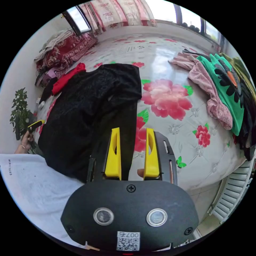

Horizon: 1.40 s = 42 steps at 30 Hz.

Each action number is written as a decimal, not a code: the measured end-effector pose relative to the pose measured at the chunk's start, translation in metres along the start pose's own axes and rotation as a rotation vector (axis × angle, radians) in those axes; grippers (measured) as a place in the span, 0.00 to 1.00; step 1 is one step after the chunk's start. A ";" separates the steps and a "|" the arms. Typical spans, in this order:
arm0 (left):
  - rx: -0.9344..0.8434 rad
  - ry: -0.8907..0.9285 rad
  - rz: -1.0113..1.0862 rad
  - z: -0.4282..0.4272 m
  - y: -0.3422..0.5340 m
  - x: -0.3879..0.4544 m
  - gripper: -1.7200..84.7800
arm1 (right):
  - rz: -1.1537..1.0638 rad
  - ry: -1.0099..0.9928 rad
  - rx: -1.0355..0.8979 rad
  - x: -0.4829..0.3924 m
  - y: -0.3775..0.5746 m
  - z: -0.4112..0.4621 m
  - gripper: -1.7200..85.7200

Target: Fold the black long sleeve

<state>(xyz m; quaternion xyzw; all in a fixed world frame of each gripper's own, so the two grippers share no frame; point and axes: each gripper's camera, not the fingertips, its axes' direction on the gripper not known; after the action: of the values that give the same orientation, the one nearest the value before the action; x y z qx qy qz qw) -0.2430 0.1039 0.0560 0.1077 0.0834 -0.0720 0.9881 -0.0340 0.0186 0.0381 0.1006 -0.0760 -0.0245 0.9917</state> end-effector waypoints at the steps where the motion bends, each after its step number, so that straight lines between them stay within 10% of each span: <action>1: -0.040 0.008 -0.010 0.012 0.013 0.005 0.13 | -0.009 0.010 -0.018 -0.003 -0.001 0.006 0.13; 8: -0.103 -0.106 0.118 0.044 -0.027 0.045 0.10 | -0.119 0.177 -0.140 -0.023 -0.064 0.031 0.05; 15: -0.133 -0.038 0.106 0.055 -0.116 0.060 0.08 | 0.465 0.577 0.201 0.099 -0.099 -0.080 0.05; 24: -0.019 0.000 -0.039 -0.033 -0.040 0.019 0.09 | -0.005 -0.189 0.067 -0.008 0.000 -0.051 0.11; 35: -0.213 -0.055 0.103 -0.019 0.023 0.067 0.08 | -0.400 0.131 -0.260 -0.125 0.054 0.009 0.09; 42: -0.114 0.124 0.153 -0.067 -0.059 0.064 0.02 | -0.211 -0.061 0.091 -0.056 -0.004 -0.081 0.03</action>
<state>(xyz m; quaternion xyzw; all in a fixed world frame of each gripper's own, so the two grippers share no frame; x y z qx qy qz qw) -0.2002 0.0544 -0.0315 0.0616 0.1398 0.0151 0.9882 -0.0764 0.0341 -0.0493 0.1523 -0.0960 -0.1282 0.9753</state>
